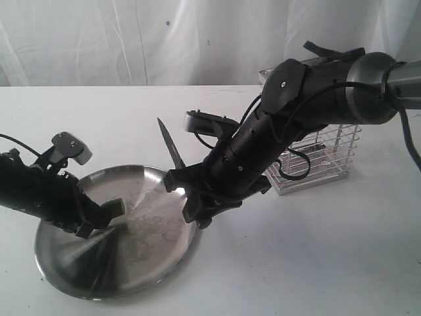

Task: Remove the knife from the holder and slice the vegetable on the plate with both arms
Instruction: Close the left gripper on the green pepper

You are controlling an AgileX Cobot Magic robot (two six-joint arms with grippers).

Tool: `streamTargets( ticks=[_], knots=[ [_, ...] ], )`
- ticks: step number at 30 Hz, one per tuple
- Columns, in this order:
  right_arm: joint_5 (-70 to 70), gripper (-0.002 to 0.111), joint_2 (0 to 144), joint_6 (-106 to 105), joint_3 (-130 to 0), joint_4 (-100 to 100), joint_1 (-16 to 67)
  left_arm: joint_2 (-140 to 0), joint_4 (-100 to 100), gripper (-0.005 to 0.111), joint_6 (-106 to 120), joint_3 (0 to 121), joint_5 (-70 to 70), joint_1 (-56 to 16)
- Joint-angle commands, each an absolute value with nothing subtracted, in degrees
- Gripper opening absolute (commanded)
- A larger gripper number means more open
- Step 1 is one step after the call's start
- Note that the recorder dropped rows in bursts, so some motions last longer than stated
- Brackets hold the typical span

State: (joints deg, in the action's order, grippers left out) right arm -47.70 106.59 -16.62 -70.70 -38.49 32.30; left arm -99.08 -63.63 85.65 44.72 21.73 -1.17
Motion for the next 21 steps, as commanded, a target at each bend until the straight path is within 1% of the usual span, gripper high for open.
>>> streamTargets(
  ticks=[1,8,10,13,17,21],
  knots=[
    [-47.9,0.000,105.9,-16.4,-70.5,-38.6,32.3,-98.6,-59.1,0.000,76.8,44.7,21.8,-3.2],
    [-48.3,0.000,105.9,-16.4,-70.5,-38.3,33.8,-98.6,-58.4,0.000,78.2,44.7,21.1,-4.1],
    [-48.3,0.000,105.9,-16.4,-70.5,-38.3,33.8,-98.6,-58.4,0.003,78.2,44.7,21.6,-4.1],
    [-48.3,0.000,105.9,-16.4,-70.5,-38.3,33.8,-98.6,-58.4,0.017,78.2,44.7,22.2,-4.1],
    [-48.6,0.000,105.9,-16.4,-70.5,-38.3,33.8,-98.6,-58.4,0.040,78.0,44.7,22.5,-4.1],
    [-48.8,0.000,105.9,-16.4,-70.5,-38.3,33.8,-98.6,-58.4,0.052,77.8,44.7,23.6,-4.1]
  ],
)
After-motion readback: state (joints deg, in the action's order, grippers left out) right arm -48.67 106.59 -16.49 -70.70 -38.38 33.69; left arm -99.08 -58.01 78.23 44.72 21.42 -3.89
